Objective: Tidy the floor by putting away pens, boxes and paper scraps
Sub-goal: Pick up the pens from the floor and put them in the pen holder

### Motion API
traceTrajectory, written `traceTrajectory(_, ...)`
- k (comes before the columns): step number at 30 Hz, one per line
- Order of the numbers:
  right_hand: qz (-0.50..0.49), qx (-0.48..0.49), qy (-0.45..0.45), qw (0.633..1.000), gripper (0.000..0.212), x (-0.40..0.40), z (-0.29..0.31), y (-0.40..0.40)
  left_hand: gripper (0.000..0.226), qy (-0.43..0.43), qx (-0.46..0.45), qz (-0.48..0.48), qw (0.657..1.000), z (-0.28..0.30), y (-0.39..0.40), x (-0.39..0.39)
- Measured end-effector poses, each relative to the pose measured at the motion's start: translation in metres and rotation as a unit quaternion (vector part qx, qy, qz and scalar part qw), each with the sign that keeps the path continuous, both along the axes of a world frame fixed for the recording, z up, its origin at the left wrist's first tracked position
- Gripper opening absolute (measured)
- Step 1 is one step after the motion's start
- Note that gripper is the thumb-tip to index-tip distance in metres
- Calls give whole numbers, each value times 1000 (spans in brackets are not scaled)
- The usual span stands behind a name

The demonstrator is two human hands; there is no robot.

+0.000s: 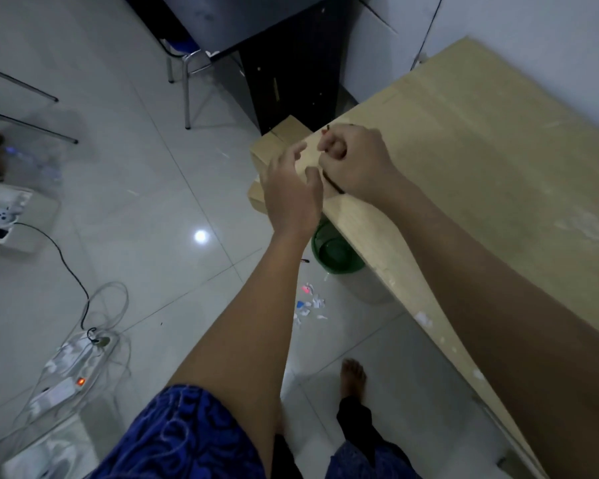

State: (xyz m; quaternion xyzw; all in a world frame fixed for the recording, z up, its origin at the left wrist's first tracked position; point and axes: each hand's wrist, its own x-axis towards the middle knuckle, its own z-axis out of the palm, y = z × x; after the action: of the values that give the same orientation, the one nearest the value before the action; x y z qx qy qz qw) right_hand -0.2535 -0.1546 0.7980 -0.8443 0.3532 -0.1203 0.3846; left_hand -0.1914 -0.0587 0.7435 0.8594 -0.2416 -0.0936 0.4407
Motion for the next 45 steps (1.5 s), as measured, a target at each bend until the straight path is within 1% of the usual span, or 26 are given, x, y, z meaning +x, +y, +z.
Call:
traceTrajectory(2, 71, 33, 23, 997, 17, 2, -9, 30, 34, -4, 36, 5, 999, -12, 31, 5)
traceTrajectory(4, 85, 51, 35, 994, 18, 4, -23, 58, 31, -2, 106, -17, 994, -29, 66, 13)
traceTrajectory(6, 86, 87, 52, 991, 17, 10, -47, 97, 32, 13, 177, -41, 983, -52, 113, 26)
traceTrajectory(10, 57, 170, 137, 974, 22, 5, -110, 159, 35, 80, 252, -58, 963, -91, 195, 36)
traceTrajectory(14, 28, 192, 197, 961, 29, 3, -186, 207, 38, 159, 306, -76, 936, -142, 262, 55)
traceTrajectory(17, 23, 204, 210, 956, 34, -2, -240, 229, 42, 190, 338, -97, 917, -188, 293, 66)
traceTrajectory(21, 27, 203, 214, 955, 40, -2, -309, 243, 46, 222, 358, -109, 900, -262, 307, 76)
traceTrajectory(24, 25, 170, 214, 962, 42, 5, -374, 236, 48, 231, 360, -98, 899, -331, 302, 81)
traceTrajectory(27, 4, 157, 208, 965, 43, 18, -444, 226, 47, 234, 349, -85, 904, -407, 297, 87)
traceTrajectory(31, -26, 165, 201, 965, 45, 40, -555, 214, 44, 220, 346, -104, 906, -522, 290, 97)
traceTrajectory(35, 7, 126, 211, 969, 51, 75, -659, 192, 42, 190, 329, -72, 922, -627, 272, 121)
traceTrajectory(37, 6, 108, 210, 972, 52, 90, -701, 180, 37, 181, 313, -45, 931, -665, 265, 134)
traceTrajectory(40, -43, 105, 183, 977, 54, 103, -759, 169, 28, 184, 297, -24, 937, -715, 257, 143)
traceTrajectory(42, -65, 85, 165, 981, 53, 110, -788, 161, 39, 153, 333, -43, 929, -741, 249, 148)
traceTrajectory(45, -44, 4, 153, 987, 54, 120, -820, 139, 59, 86, 396, -65, 912, -765, 233, 157)
